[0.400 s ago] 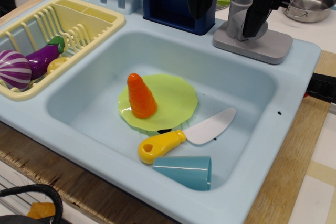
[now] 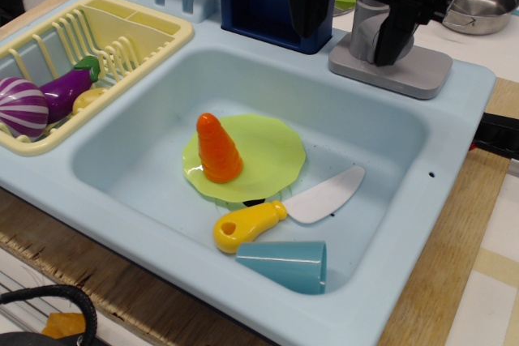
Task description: Turn lever vertical to-front
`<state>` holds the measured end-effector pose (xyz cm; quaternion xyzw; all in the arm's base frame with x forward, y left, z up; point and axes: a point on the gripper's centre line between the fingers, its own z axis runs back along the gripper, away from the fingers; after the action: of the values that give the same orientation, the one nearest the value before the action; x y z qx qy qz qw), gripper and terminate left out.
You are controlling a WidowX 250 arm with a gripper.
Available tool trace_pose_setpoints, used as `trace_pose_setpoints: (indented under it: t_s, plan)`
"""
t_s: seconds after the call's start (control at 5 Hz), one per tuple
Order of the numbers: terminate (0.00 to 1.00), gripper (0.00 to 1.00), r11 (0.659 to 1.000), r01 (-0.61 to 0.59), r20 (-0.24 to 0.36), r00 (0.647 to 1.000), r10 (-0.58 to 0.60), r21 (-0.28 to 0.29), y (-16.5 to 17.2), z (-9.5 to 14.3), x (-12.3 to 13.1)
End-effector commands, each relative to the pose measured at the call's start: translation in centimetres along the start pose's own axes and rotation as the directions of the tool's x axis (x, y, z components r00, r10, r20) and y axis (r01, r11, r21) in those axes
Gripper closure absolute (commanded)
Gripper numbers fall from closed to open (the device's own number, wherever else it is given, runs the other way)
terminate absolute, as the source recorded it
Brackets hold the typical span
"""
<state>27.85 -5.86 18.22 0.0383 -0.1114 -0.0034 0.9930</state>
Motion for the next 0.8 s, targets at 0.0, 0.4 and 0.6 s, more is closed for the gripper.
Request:
trace_pose_setpoints:
  t_s: [0.0, 0.4, 0.6]
  plan:
    - [0.00, 0.00, 0.997, 0.074, 0.105, 0.992, -0.073, -0.010, -1.4, 1.2, 1.9]
    - [0.00, 0.00, 0.986, 0.167, 0.160, 0.973, -0.168, 0.018, -2.2, 1.7, 4.6]
    - [0.00, 0.00, 0.985, 0.171, 0.134, 0.976, -0.172, 0.017, -2.1, 1.2, 5.0]
